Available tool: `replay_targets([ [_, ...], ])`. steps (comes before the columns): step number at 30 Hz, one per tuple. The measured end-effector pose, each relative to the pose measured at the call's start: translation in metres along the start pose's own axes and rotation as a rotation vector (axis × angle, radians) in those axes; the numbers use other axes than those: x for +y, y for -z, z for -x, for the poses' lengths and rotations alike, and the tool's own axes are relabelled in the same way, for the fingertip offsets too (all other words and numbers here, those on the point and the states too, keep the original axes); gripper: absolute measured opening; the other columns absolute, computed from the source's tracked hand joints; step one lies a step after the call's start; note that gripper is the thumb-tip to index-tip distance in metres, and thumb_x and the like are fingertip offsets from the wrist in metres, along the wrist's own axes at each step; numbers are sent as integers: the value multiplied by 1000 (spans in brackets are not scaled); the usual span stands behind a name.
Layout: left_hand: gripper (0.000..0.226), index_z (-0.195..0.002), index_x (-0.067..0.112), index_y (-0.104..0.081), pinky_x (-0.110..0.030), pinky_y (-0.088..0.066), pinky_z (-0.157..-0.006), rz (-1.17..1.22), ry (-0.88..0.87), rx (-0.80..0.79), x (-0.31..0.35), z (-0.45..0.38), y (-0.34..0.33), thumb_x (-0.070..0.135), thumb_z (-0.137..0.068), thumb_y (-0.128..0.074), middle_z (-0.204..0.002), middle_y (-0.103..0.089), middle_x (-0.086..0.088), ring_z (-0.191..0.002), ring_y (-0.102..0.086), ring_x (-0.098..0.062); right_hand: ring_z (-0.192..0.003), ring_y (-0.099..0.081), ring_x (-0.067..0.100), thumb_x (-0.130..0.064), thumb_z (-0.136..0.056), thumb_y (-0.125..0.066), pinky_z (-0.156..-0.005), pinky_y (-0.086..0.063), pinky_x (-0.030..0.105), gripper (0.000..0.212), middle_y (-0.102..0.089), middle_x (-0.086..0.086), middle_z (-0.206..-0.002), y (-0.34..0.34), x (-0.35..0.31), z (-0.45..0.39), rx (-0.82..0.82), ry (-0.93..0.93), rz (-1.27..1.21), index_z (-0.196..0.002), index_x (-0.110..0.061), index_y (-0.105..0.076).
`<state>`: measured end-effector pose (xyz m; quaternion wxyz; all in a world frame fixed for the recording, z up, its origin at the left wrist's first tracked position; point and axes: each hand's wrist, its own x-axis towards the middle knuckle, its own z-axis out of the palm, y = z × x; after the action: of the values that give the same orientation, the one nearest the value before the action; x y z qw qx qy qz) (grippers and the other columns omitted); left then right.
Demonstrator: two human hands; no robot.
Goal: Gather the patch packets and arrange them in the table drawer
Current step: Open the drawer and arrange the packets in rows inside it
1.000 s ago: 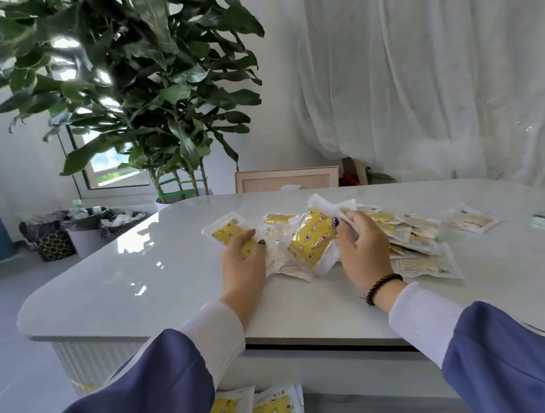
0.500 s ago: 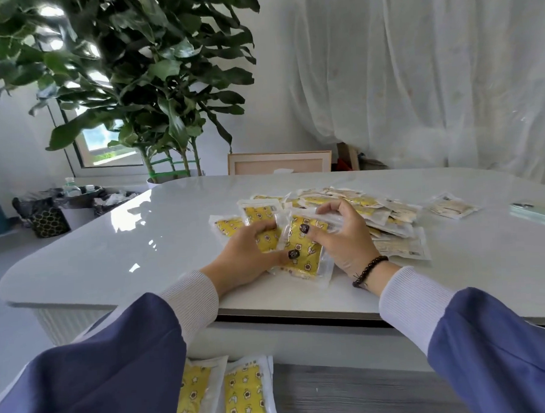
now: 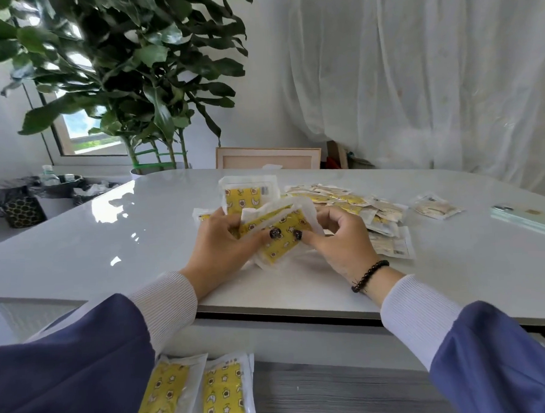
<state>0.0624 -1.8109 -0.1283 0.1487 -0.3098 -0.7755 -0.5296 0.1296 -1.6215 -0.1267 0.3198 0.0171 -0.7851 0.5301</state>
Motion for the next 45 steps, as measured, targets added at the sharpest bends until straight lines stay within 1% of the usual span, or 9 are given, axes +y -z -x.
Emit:
replay_targets([
  [6,50,-92,27,-75,-34,-55,-83,-122,-80,-169,-4,0,-5,66,-66,-61,-102,-60,4,-93,-61,-8,-49,-46,-3,-6,-63,-85,-53,-38,10,38,-54,-17,-50,11,1,6,-127,-23,8,-60,-18,-49],
  [9,28,-92,36,-72,-33,-54,-86,-108,-70,-212,-3,0,-5,55,-71,-69,-102,-59,11,-95,-60,-5,-65,-51,14,-13,-64,-86,-63,-48,34,31,-59,3,-68,9,3,4,-74,-88,-58,-68,-14,-55],
  [20,24,-100,35,-69,-40,-54,-91,-40,-31,-226,-1,-1,-3,23,-81,-75,-111,-63,5,-101,-63,-15,-79,-61,22,-3,-63,-84,-75,-54,37,34,-67,7,-79,8,9,2,-79,-231,-181,-80,-13,-57],
  [24,26,-109,32,-69,-39,-52,-93,-135,-126,-269,-3,3,-4,30,-84,-72,-105,-56,11,-102,-58,-16,-58,-62,-5,14,-69,-74,-67,-54,15,61,-64,-18,-55,13,2,5,-237,-165,-234,-118,-15,-51],
  [30,40,-101,36,-71,-31,-50,-85,-204,-157,-177,-7,3,-2,63,-75,-59,-103,-58,4,-96,-55,-10,-97,-69,22,-4,-71,-77,-92,-53,40,27,-73,12,-101,10,3,5,-255,-233,-225,-97,-1,-70],
  [34,43,-92,23,-73,-30,-48,-84,-208,-168,-58,-8,2,-3,61,-85,-54,-103,-55,1,-93,-53,-13,-95,-70,20,-7,-70,-80,-90,-54,44,56,-73,14,-100,11,5,3,-160,-260,-235,-105,24,-50],
  [37,41,-90,21,-72,-26,-47,-80,-225,-172,-20,-7,3,-4,58,-83,-55,-102,-57,-2,-90,-53,-13,-96,-69,20,-4,-70,-80,-88,-55,37,39,-73,7,-100,10,3,3,-185,-237,-204,-105,3,-65],
  [40,25,-91,17,-70,-25,-47,-82,-196,-130,100,-7,1,-3,39,-79,-72,-106,-55,-1,-93,-53,-14,-104,-57,0,-7,-71,-81,-88,-45,10,59,-58,-17,-112,8,-4,6,-131,-81,-10,-121,-21,-54],
  [45,20,-97,22,-73,-32,-52,-84,-240,-115,-41,-6,0,-5,32,-79,-75,-102,-57,-4,-92,-58,-19,-116,-45,-4,-12,-76,-77,-98,-35,4,67,-46,-18,-127,7,-2,5,-96,51,124,-132,-28,-44],
])
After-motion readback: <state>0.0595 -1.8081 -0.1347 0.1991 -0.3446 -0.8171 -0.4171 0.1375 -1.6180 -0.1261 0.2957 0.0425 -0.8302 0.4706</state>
